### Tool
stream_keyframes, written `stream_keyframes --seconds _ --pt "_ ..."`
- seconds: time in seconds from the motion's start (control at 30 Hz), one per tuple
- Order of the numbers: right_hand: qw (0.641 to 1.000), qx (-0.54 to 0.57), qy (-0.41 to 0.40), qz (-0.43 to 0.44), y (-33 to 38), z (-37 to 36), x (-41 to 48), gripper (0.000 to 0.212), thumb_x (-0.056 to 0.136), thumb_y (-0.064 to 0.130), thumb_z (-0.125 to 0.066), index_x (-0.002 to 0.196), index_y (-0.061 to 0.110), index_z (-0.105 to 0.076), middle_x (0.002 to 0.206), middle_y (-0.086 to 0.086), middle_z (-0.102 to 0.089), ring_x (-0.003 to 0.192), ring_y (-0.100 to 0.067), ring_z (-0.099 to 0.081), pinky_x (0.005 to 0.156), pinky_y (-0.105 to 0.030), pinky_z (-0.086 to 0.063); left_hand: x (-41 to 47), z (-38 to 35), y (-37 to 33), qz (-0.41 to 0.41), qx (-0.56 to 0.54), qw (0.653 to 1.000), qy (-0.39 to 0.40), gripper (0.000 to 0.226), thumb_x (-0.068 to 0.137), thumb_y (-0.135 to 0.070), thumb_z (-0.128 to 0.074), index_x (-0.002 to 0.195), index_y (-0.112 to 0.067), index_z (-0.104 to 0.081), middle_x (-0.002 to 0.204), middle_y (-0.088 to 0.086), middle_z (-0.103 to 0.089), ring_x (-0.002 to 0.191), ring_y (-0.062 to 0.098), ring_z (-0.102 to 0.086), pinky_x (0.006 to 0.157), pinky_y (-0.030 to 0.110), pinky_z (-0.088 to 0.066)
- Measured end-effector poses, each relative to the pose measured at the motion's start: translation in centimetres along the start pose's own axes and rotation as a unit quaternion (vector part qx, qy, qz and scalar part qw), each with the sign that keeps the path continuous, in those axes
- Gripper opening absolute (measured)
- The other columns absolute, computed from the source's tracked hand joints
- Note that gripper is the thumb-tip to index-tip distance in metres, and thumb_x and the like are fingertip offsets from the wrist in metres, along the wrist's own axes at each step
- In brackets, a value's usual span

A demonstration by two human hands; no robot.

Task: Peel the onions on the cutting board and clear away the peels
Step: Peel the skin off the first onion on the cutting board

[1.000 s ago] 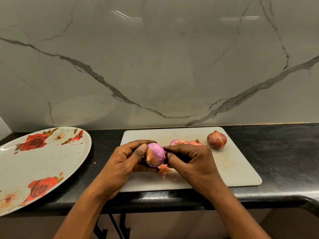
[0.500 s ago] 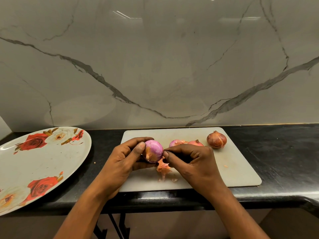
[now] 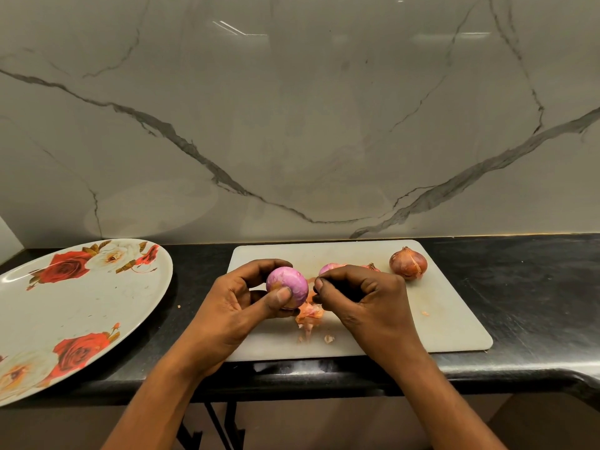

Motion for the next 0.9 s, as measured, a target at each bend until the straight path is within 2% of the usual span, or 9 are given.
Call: stream_keyframes --seconds 0.13,0.23,0.43,0.57,0.67,0.8,0.9 --pt "0.999 0.005 -0.022 -0.035 -0.4 0.4 0.0 0.014 0.094 0.014 -0.078 0.096 0.027 -0.082 0.085 0.017 -0.08 0.079 -0.006 -0.079 0.076 -0.035 -0.067 -0.1 0.0 -0.2 -0.004 -0.001 1.0 -0.001 0.043 0.088 -0.016 -0.071 0.13 -0.014 -0.067 0.123 -0.004 -0.072 0.11 0.024 -0.075 0.087 0.036 -0.064" --pt "0.998 -0.003 -0.03 -0.05 -0.7 0.6 0.0 0.01 0.093 0.015 -0.079 0.095 0.024 -0.083 0.083 0.016 -0.08 0.078 -0.008 -0.079 0.076 -0.037 -0.067 0.0 -0.1 -0.3 -0.004 -0.012 1.0 -0.002 0.04 0.091 -0.019 -0.067 0.13 -0.011 -0.065 0.121 -0.004 -0.072 0.107 0.028 -0.075 0.083 0.035 -0.064" --pt "0.998 -0.031 -0.031 -0.05 -0.8 0.6 -0.1 0.008 0.092 0.018 -0.081 0.098 0.022 -0.084 0.086 0.015 -0.08 0.081 -0.007 -0.078 0.078 -0.035 -0.066 0.0 0.4 0.1 0.011 -0.032 0.999 -0.022 0.038 0.094 -0.025 -0.061 0.129 -0.009 -0.064 0.117 0.003 -0.072 0.096 0.04 -0.076 0.077 0.033 -0.064" --pt "0.998 -0.033 -0.027 -0.045 -0.8 0.5 0.0 0.019 0.09 0.016 -0.083 0.108 0.022 -0.083 0.096 0.015 -0.081 0.087 -0.003 -0.078 0.082 -0.031 -0.066 0.1 0.7 0.3 0.01 -0.009 0.999 -0.03 0.035 0.096 -0.025 -0.061 0.128 -0.01 -0.067 0.115 0.011 -0.073 0.095 0.039 -0.076 0.072 0.032 -0.063" --pt "0.999 -0.04 -0.015 -0.027 -0.3 0.2 -0.1 0.024 0.091 0.015 -0.081 0.114 0.024 -0.081 0.102 0.016 -0.08 0.093 0.002 -0.076 0.086 -0.024 -0.064 0.2 1.1 0.6 0.015 0.011 0.999 -0.051 0.034 0.095 -0.027 -0.064 0.125 -0.014 -0.071 0.114 0.009 -0.075 0.098 0.035 -0.074 0.075 0.032 -0.063" --pt "0.999 -0.046 0.003 0.004 0.6 0.0 -0.3 0.021 0.092 0.017 -0.081 0.113 0.021 -0.082 0.103 0.016 -0.079 0.095 0.006 -0.074 0.084 -0.015 -0.06 0.3 1.4 0.8 0.025 0.005 0.997 -0.073 0.032 0.093 -0.024 -0.068 0.123 -0.012 -0.072 0.113 0.007 -0.077 0.102 0.031 -0.076 0.081 0.034 -0.065" --pt "0.998 -0.048 0.024 0.021 0.9 -0.4 -0.3 0.02 0.093 0.022 -0.081 0.113 0.018 -0.084 0.103 0.012 -0.081 0.094 0.003 -0.075 0.082 -0.019 -0.062 0.4 1.2 0.8 0.03 -0.001 0.997 -0.071 0.034 0.091 -0.023 -0.07 0.123 -0.01 -0.071 0.114 0.007 -0.078 0.103 0.03 -0.077 0.083 0.035 -0.065"
Point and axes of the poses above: each hand's wrist, its own x-axis towards the middle knuckle, its own z-axis out of the back of the hand, y = z × x, the point moved 8 cm from there along x, towards the middle knuckle
